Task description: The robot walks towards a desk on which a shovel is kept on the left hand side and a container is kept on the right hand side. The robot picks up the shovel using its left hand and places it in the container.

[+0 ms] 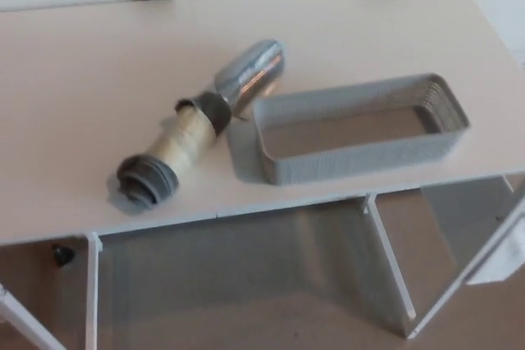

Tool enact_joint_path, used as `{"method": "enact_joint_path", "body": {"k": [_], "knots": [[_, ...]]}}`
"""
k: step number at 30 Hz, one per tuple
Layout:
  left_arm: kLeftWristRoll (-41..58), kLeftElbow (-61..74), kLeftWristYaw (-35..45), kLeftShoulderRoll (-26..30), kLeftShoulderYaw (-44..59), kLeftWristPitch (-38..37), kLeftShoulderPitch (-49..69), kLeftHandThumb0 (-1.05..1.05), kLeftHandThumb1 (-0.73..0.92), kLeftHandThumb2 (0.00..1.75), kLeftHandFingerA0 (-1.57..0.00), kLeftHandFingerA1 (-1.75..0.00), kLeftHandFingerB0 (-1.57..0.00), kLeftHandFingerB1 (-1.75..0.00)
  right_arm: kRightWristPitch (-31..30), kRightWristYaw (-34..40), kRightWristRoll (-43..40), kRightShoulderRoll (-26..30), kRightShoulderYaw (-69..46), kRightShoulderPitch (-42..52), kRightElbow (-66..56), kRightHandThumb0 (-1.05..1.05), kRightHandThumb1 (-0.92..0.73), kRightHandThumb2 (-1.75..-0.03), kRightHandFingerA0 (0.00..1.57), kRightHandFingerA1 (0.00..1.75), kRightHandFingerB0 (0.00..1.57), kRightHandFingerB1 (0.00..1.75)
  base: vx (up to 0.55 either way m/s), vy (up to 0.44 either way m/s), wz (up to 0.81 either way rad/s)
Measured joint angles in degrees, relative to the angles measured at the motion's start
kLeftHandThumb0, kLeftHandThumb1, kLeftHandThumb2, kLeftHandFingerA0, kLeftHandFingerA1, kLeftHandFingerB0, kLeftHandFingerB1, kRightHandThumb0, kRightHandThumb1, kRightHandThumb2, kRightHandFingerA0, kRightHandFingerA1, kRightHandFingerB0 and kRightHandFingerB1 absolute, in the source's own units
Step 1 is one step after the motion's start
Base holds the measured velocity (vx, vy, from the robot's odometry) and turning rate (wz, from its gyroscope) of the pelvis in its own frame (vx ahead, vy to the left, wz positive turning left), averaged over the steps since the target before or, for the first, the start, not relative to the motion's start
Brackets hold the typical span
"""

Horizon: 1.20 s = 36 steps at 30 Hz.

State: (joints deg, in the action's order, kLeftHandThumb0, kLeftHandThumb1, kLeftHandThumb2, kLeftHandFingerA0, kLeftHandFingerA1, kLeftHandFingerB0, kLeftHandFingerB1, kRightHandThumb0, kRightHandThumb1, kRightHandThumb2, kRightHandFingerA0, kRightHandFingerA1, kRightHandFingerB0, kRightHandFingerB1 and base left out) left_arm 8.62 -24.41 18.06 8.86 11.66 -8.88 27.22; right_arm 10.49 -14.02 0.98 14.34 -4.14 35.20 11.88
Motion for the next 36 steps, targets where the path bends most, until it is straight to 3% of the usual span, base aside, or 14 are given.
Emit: {"method": "enact_joint_path", "body": {"k": [1,2,7,36], "knots": [[0.4,1.8,0.0,-0.6,0.0,0.6,0.7,-0.36,0.61,0.74,-0.34,-0.46,-0.34,-0.42,0.0,0.0,0.1,0.0,0.1,-0.1,0.0,-0.28,-0.55,-0.54,0.76,0.57,0.44,0.48,0.16,0.139,0.06],[0.8,3.6,0.0,-1.1,0.1,1.1,1.3,-0.29,0.69,0.6,-0.39,-0.41,-0.37,-0.33,0.0,0.0,0.1,0.0,0.1,-0.1,0.0,-0.27,-0.54,-0.54,0.75,0.57,0.43,0.48,0.16,0.1,0.12],[2.2,10.2,-0.5,-2.6,1.0,4.3,4.1,-0.28,0.69,0.6,-0.38,-0.43,-0.36,-0.33,-0.1,0.0,0.2,-0.2,0.5,-0.2,0.0,-0.3,-0.54,-0.55,0.79,0.58,0.45,0.48,0.12,0.001,0.07],[1.0,2.1,2.0,2.5,-2.1,5.7,1.0,-0.33,0.63,0.59,-0.48,-0.42,-0.4,-0.34,0.0,0.5,1.2,-0.5,1.2,-1.2,-0.1,-0.29,-0.55,-0.54,0.79,0.58,0.46,0.48,0.1,0.035,0.03]]}}
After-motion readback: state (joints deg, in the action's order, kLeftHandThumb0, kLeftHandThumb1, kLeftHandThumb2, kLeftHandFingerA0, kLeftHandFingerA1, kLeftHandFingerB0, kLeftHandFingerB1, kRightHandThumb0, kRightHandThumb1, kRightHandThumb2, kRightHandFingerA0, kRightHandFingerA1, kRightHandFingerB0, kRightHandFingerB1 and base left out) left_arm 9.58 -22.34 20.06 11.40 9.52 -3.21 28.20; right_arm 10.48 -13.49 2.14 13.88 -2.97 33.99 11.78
